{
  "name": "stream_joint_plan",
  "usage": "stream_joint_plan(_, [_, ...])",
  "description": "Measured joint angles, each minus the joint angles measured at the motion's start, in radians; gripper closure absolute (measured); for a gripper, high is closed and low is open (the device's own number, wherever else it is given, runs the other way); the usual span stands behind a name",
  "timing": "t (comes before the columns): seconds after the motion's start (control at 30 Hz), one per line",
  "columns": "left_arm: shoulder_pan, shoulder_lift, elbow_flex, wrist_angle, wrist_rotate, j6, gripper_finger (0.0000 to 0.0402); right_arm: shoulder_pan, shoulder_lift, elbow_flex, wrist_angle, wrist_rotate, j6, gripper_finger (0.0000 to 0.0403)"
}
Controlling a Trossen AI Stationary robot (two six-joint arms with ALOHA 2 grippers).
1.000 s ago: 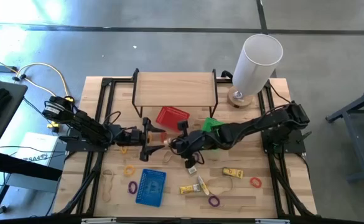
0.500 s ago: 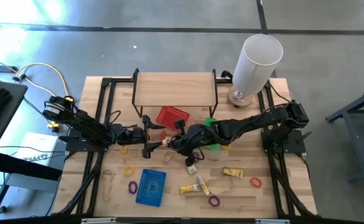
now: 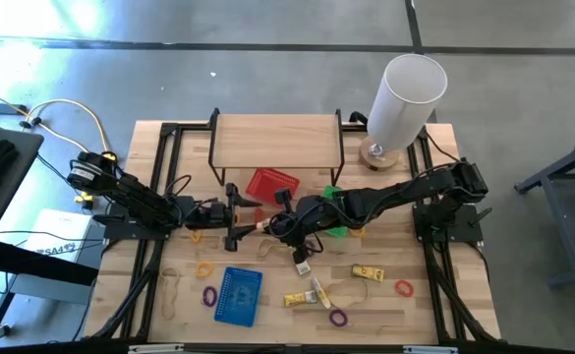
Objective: Pick & Place Office Desk Supplies
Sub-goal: Put the brown rubber band into the blue bin
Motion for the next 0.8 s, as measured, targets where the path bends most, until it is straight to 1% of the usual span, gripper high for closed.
stream_joint_plan(0.13, [0.000, 0.000, 0.000, 0.000, 0.028, -0.033, 0.0149, 0.000, 0.000, 0.000, 0.000, 0.000, 0.000, 0.0399])
stream_joint_plan(0.67, [0.000, 0.000, 0.011, 0.000, 0.029, -0.049, 0.0149, -0.045, 0.000, 0.000, -0.026, -0.006, 0.030, 0.0399])
stream_joint_plan(0.8, [0.000, 0.000, 0.014, -0.010, 0.029, -0.049, 0.0149, -0.053, 0.000, 0.000, -0.009, -0.008, 0.026, 0.0399])
